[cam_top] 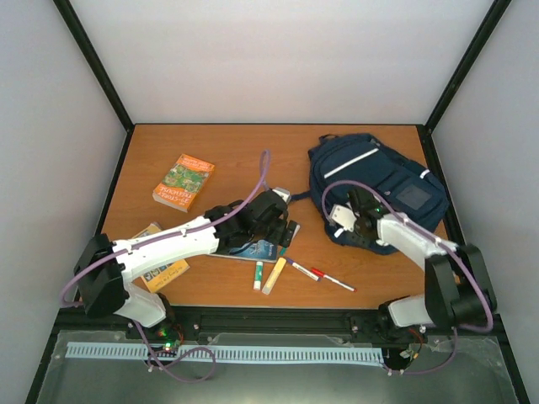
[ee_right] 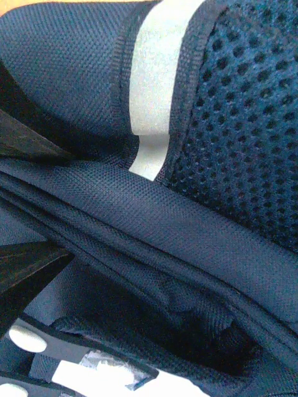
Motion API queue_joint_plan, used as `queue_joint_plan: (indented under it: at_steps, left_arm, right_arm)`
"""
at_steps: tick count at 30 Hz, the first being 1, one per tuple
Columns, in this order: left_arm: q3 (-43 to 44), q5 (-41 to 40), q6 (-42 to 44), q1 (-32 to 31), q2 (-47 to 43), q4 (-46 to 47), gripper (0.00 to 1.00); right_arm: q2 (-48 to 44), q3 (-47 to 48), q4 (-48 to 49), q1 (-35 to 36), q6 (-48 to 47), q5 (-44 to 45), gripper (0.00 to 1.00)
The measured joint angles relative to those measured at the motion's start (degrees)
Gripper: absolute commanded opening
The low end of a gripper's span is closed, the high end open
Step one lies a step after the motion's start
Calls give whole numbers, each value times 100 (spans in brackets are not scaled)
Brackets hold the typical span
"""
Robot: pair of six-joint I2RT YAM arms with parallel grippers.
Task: Pack the student bag
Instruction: Adjust the student bag at the center of the board.
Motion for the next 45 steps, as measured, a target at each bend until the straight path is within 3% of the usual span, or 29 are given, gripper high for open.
queue_joint_plan:
  at_steps: [6, 8, 11, 16, 21, 27, 32, 39, 41, 43, 45]
  left_arm:
    - [-4, 107, -22, 26, 225, 138, 96]
    - [7, 227, -17, 87, 337, 177, 96]
    - [114, 511, -15, 291, 549, 188, 96]
    - [654, 1071, -13, 798, 922, 282, 96]
    - [1655, 1663, -15, 1172, 1521, 372, 95]
    - [2879, 2149, -98, 1478, 2614, 367, 92]
    - [3637, 2361, -219, 1696, 3480, 251, 84]
    - [4730, 2575, -302, 1773, 4767, 190, 79]
    - [4883, 2706, -337, 1773, 5077, 192, 71]
    - [4903, 2870, -385, 1773, 5281, 199, 56]
    - [4903, 3102, -398, 1773, 5447, 236, 51]
  right_arm:
    - [-1650, -1126, -310, -450, -1598, -389, 37]
    - [-1816, -1132, -507, -970, -2114, -586, 47]
    - [-1740, -708, -1043, -2063, -2857, -942, 58]
    - [-1845, 549, -2245, -2708, -3296, -1899, 70]
    - [-2277, 951, -2765, -2739, -2726, -2702, 70]
    - [-1611, 935, -2844, -3429, -1453, -2804, 78]
    - [-1690, 769, -2841, -4070, -992, -2544, 80]
    - [-1985, 37, -2771, -4240, -973, -1799, 79]
    - [-1978, -203, -2638, -4240, -986, -1552, 79]
    - [-1908, -378, -2459, -4240, -1016, -1366, 78]
    - [-1700, -424, -2269, -4240, -1045, -1226, 76]
